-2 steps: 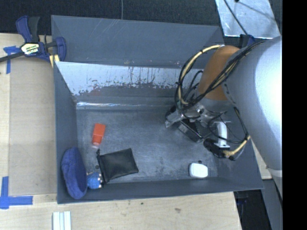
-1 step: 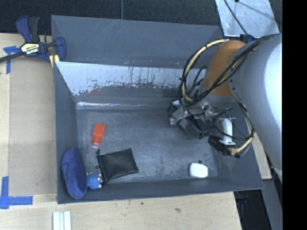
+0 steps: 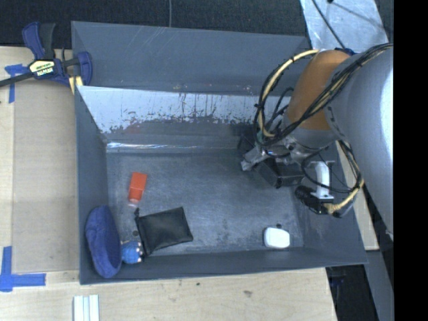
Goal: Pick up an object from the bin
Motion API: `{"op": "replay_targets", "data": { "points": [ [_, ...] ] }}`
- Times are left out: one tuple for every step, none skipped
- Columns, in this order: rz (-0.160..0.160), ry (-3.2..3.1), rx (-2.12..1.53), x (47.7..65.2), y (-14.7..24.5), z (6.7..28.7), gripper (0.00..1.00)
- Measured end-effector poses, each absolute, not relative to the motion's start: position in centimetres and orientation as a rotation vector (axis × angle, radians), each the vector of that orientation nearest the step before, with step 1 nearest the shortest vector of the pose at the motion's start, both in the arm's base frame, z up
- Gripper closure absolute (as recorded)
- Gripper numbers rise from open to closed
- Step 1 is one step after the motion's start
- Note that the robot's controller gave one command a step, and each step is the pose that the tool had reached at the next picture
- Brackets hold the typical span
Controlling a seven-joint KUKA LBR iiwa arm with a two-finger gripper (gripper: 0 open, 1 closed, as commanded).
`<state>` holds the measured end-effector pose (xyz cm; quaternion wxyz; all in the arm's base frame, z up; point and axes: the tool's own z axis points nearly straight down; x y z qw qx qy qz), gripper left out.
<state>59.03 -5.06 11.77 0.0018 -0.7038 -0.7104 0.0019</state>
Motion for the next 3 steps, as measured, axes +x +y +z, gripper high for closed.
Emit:
{"op": "replay_targets", "data": {
  "points": [
    [0.008,-2.231,-2.206,58.80,-5.11,12.21,1.00],
    [0.012,-2.229,-2.202,58.50,-5.12,11.82,1.00],
    [0.013,-2.229,-2.200,58.20,-5.12,12.17,1.00]
  ]
}}
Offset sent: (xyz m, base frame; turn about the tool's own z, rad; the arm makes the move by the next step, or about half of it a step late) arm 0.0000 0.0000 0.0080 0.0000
